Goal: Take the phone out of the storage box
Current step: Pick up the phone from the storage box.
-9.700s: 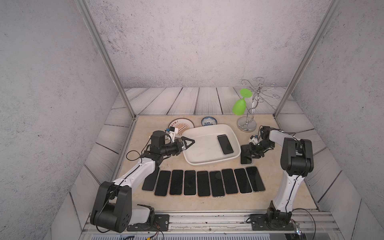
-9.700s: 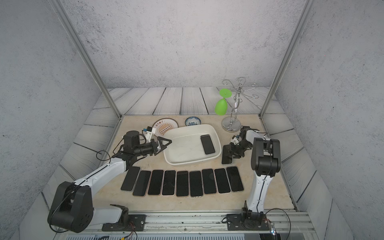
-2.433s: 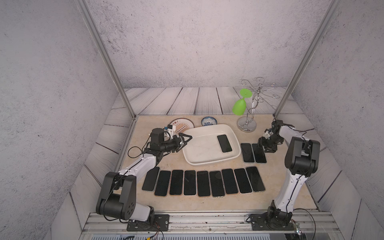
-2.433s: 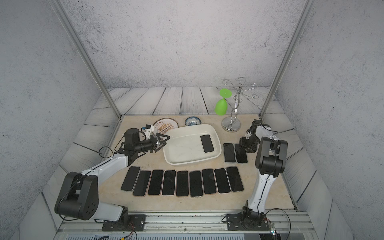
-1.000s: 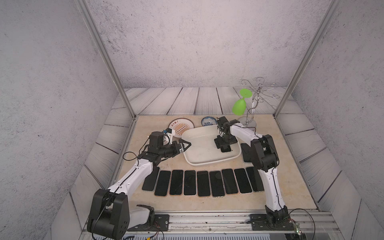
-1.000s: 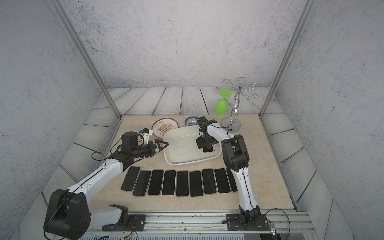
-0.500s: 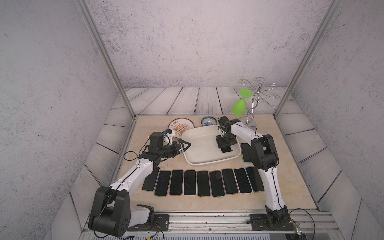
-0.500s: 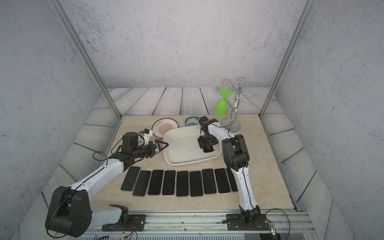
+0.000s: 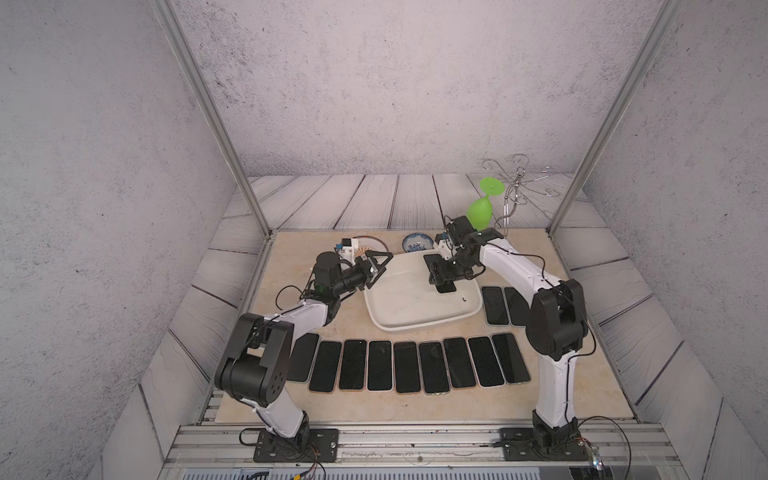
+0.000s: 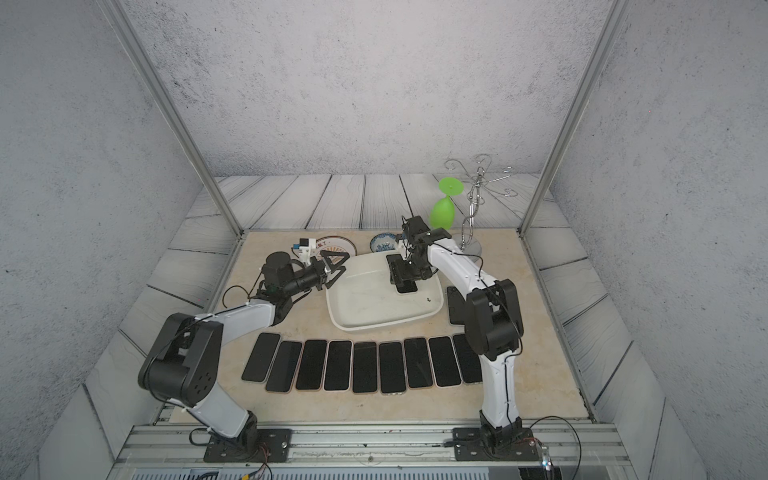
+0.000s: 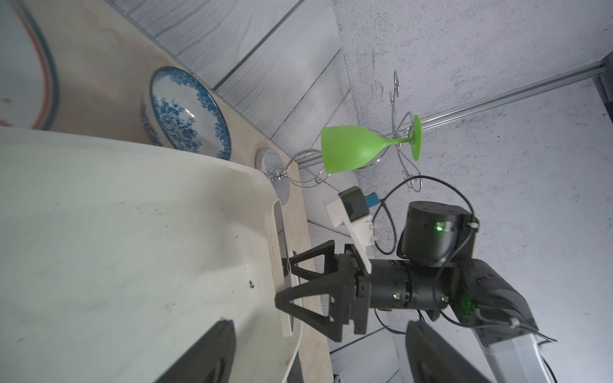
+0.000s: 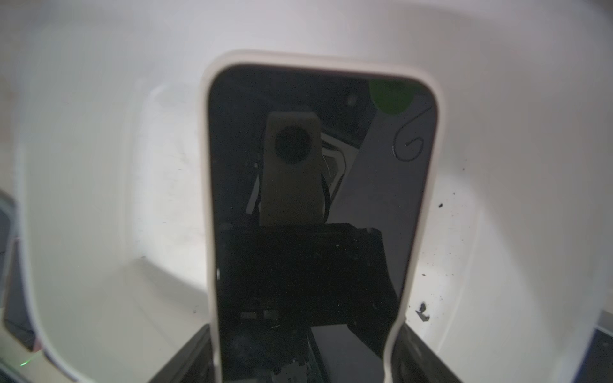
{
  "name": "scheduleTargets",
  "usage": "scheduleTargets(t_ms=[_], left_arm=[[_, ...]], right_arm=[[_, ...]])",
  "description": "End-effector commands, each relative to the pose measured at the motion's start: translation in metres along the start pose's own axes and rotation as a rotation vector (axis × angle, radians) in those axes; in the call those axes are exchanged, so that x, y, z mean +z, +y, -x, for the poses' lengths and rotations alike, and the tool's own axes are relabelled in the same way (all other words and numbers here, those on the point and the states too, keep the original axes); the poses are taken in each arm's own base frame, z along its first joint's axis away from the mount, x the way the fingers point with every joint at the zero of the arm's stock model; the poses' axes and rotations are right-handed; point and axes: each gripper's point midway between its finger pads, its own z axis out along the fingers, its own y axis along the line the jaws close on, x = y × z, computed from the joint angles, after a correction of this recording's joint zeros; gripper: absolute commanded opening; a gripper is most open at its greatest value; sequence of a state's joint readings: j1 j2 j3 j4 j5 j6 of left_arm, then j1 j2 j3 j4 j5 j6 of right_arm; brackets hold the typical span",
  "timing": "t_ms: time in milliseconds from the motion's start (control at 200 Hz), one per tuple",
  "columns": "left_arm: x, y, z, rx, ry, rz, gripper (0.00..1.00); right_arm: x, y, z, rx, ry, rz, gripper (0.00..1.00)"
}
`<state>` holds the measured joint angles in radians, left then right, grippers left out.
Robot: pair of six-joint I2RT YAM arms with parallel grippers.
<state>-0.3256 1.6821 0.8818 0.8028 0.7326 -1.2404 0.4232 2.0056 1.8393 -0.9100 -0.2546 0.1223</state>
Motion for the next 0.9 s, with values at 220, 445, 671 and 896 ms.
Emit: scheduleTargets(t_ms=[220, 445, 671, 896], left_arm=[[0.042, -0.046, -0.028, -0.049, 0.087, -0.117, 0.87], [0.049, -0.016, -0.041, -0.112, 0.131, -0.029, 0.85], [0.06, -0.004, -0.048, -0.137, 0.165, 0.024, 0.85], [0.066, 0.002, -0.056, -0.133, 0.204, 0.079, 0.66]], right_arm=[[-0.044, 0.042, 0.003, -0.043, -0.075, 0.169, 0.09], [-0.052, 0.051, 0.003, -0.052, -0.089, 0.195, 0.1], [-0.048, 0.065, 0.0, -0.077, -0.072, 0.214, 0.1], [-0.049, 0.082, -0.006, -0.111, -0.054, 0.222, 0.1]])
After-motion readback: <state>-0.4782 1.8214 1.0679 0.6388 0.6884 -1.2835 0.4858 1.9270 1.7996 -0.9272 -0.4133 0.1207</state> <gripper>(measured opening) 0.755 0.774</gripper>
